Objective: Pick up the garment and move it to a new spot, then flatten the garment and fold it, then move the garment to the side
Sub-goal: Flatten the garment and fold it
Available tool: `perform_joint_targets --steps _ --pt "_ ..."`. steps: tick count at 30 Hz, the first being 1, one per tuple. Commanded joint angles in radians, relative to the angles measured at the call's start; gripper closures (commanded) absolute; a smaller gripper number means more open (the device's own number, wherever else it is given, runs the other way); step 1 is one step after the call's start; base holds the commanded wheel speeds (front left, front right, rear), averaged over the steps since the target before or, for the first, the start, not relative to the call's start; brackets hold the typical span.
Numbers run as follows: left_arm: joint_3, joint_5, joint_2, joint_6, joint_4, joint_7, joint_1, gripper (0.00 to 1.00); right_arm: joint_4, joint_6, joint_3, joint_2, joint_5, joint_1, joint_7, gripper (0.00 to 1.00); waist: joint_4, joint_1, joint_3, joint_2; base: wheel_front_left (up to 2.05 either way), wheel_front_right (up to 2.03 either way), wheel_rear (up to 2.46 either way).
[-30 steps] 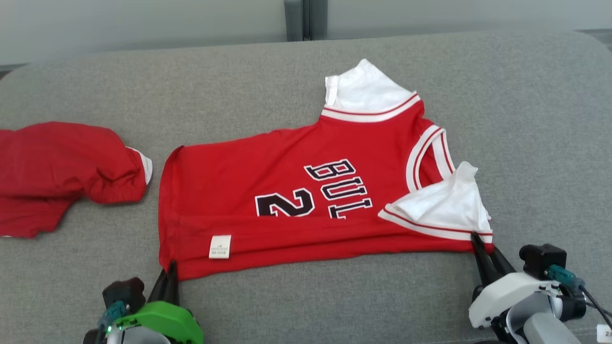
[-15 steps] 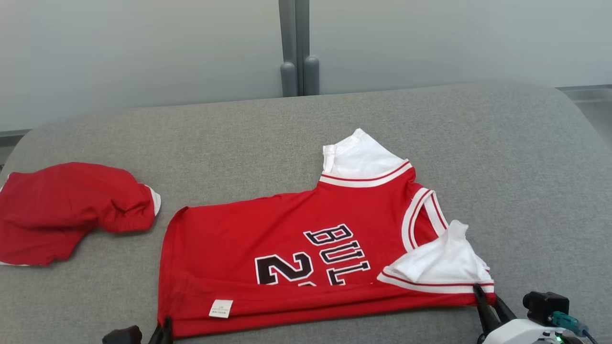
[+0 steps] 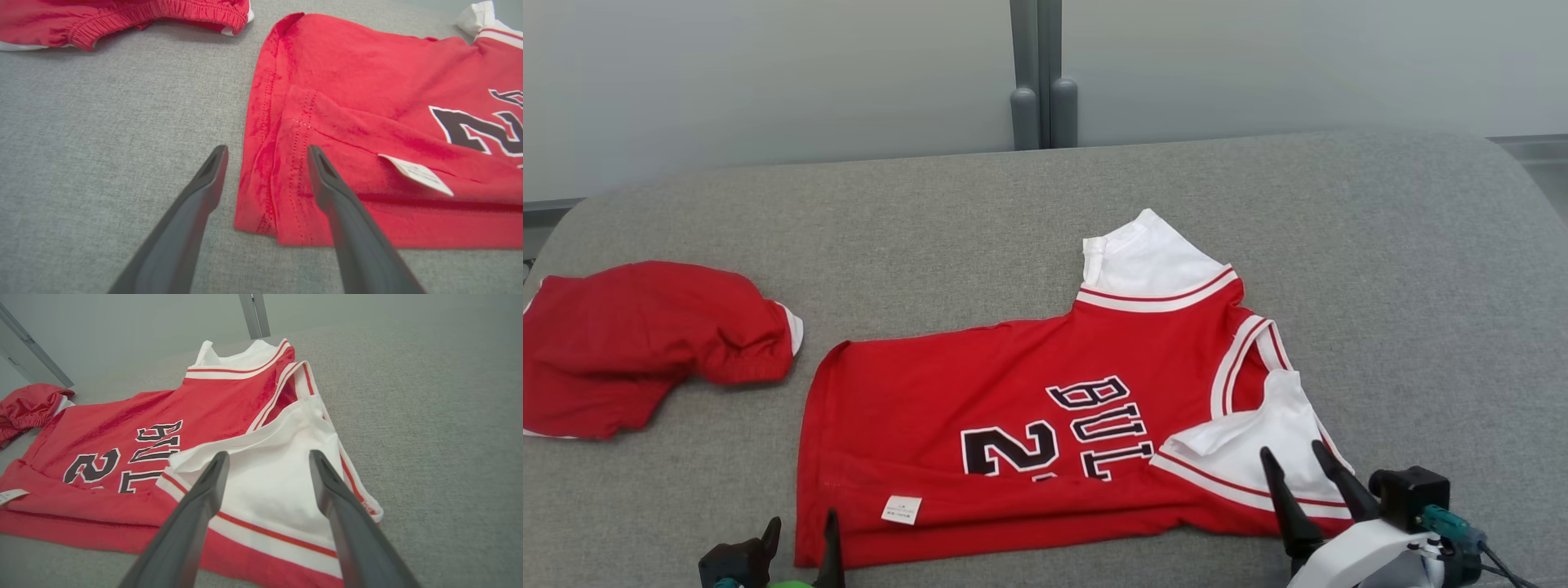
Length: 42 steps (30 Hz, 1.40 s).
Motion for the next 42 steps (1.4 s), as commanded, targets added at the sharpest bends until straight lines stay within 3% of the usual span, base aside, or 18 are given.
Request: perform_joint_targets --steps 1,12,15,16,17,18,19,20,21,28,29,30,35,42 --pt "-0.001 0.005 0.002 0.005 -0.010 0.001 0.018 0.00 -0.013 -0.002 0.023 0.003 0.001 0.004 -0.001 0.00 0.003 0.0000 -0.001 -0.0001 0.00 0.00 0.00" --pt "-0.054 -0.027 0.001 0.009 -0.040 0.001 0.014 0.00 0.057 -0.002 0.170 0.029 0.068 -0.073 -0.001 0.00 0.045 0.0000 0.022 -0.0001 0.00 0.00 0.00" --pt "-0.066 -0.033 0.002 0.012 -0.045 0.001 0.009 0.00 0.096 -0.002 0.165 0.034 0.066 -0.097 -0.001 0.11 0.062 0.0000 0.032 -0.0001 0.00 0.00 0.00" --pt "-0.070 -0.035 0.001 0.014 -0.046 0.001 0.007 0.00 0.107 -0.002 0.159 0.039 0.066 -0.105 -0.001 0.22 0.066 0.0000 0.036 -0.0001 0.00 0.00 0.00" --pt "-0.074 -0.038 0.001 0.015 -0.048 0.001 0.004 0.00 0.113 -0.001 0.155 0.041 0.061 -0.116 -0.001 0.50 0.070 0.0000 0.040 -0.0001 0.00 0.00 0.00" --pt "-0.077 -0.040 0.001 0.016 -0.049 0.001 0.002 0.00 0.119 -0.002 0.151 0.044 0.057 -0.125 -0.001 0.64 0.074 0.0000 0.043 -0.0001 0.00 0.00 0.00" --pt "-0.080 -0.041 0.001 0.017 -0.050 0.001 0.001 0.00 0.124 -0.002 0.146 0.049 0.056 -0.131 -0.001 0.84 0.077 0.0000 0.047 -0.0001 0.00 0.00 0.00" --pt "-0.080 -0.041 0.001 0.017 -0.050 0.001 0.001 0.00 0.124 -0.002 0.146 0.049 0.056 -0.131 -0.001 0.84 0.077 0.0000 0.047 -0.0001 0.00 0.00 0.00" --pt "-0.084 -0.043 0.001 0.017 -0.052 0.001 0.000 0.00 0.122 -0.002 0.140 0.050 0.049 -0.140 -0.001 1.00 0.081 0.0000 0.051 -0.0001 0.00 0.00 0.00" --pt "-0.108 -0.057 0.001 0.022 -0.054 0.001 -0.025 0.00 0.170 -0.002 0.134 0.071 0.014 -0.224 -0.001 1.00 0.096 0.0000 0.079 -0.0001 0.00 0.00 0.00" --pt "-0.112 -0.059 0.001 0.023 -0.052 0.001 -0.030 0.00 0.188 -0.002 0.135 0.076 0.017 -0.234 -0.001 0.60 0.098 0.0000 0.082 -0.0001 0.00 0.00 0.00" --pt "-0.118 -0.061 0.001 0.023 -0.051 0.001 -0.037 0.00 0.209 -0.002 0.143 0.080 0.027 -0.241 -0.001 0.00 0.100 0.0000 0.084 -0.0001 0.00 0.00 0.00" --pt "-0.121 -0.075 0.002 0.031 -0.072 0.001 -0.076 0.00 0.180 -0.002 0.161 0.067 0.047 -0.288 -0.001 0.00 0.102 0.0000 0.091 -0.0001 0.00 0.00 0.00" --pt "-0.100 -0.046 0.002 0.026 -0.079 0.001 -0.169 0.00 0.121 -0.002 0.099 0.035 0.028 -0.247 -0.001 0.00 0.073 0.0000 0.114 -0.0001 0.00 0.00 0.00"
